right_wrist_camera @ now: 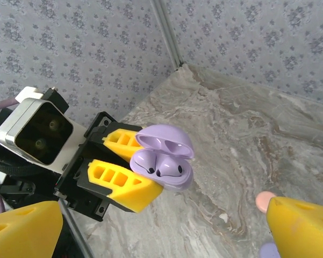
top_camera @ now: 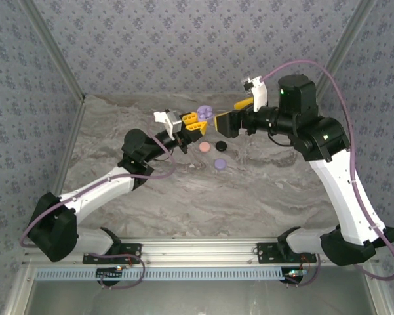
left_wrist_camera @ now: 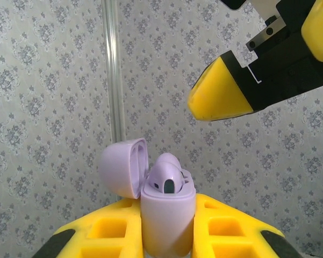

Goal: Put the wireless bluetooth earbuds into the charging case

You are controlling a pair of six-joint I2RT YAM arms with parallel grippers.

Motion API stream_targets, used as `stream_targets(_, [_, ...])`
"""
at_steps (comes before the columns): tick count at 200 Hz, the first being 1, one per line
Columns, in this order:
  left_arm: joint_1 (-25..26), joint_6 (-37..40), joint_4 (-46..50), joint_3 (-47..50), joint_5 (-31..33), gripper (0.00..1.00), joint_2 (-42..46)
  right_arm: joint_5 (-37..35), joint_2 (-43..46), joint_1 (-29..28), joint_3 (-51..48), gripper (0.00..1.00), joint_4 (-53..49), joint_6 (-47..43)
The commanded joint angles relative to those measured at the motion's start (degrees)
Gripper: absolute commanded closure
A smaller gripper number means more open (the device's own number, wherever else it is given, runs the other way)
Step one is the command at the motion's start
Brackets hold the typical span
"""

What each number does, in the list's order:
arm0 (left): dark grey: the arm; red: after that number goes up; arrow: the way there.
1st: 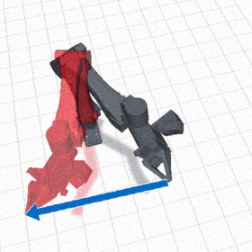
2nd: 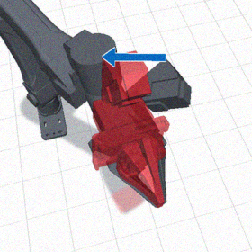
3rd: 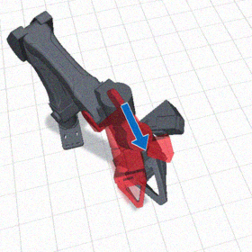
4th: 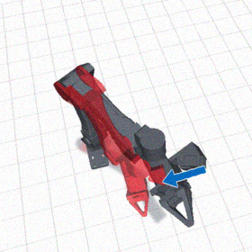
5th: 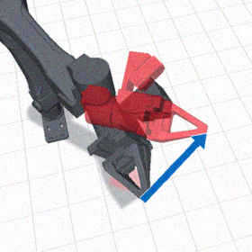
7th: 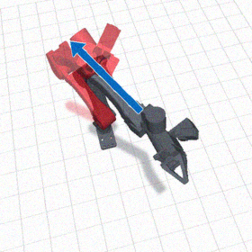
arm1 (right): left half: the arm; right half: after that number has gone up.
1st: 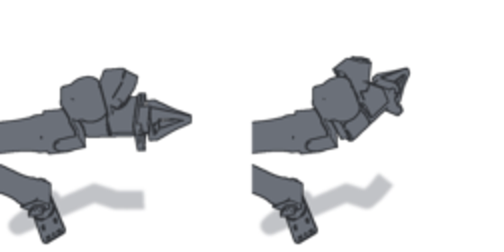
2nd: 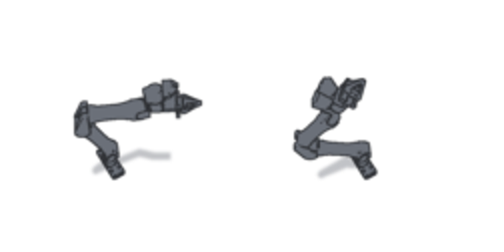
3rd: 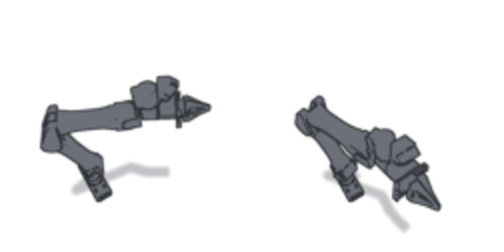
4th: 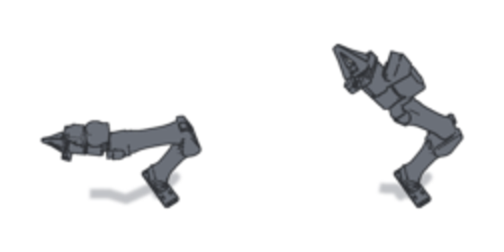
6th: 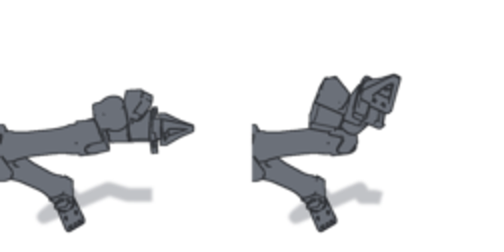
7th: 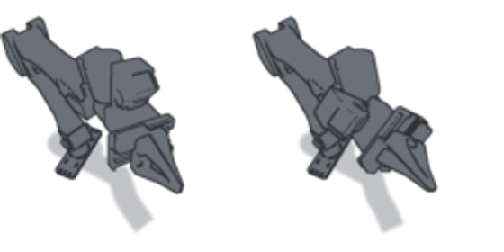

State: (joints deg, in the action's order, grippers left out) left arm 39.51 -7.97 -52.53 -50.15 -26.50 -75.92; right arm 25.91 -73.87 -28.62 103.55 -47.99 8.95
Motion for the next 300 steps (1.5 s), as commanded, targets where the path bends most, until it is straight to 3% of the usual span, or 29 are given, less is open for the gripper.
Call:
stream_targets(1, [0.4,-0.01,-1.85,-2.91,-2.86,1.0,-0.48,5.4,-1.86,0.15,0.49,0.0,0.83,2.25])
stream_targets(114, [0.87,-1.18,-0.01,-4.91,-6.29,1.0,-2.02,21.66,-4.76,0.15,-1.2,0.0,9.63,2.55])
stream_targets(220, [0.88,-0.65,2.39,-5.56,-4.72,1.0,-3.16,18.37,5.82,0.16,-12.87,0.0,13.27,-0.16])
stream_targets(253, [0.92,-1.22,2.67,-5.66,-4.79,1.0,-3.36,10.61,6.15,0.15,-12.61,0.0,10.01,-1.92])
stream_targets(291, [0.9,-1.57,10.51,-4.67,-1.63,1.0,-2.18,-14.57,8.5,0.55,-12.54,0.0,5.86,-4.7])
stream_targets(300, [0.86,-1.99,13.23,-4.05,-0.14,1.0,-1.91,-17.79,10.08,1.01,-14.35,0.0,6.98,-4.82])
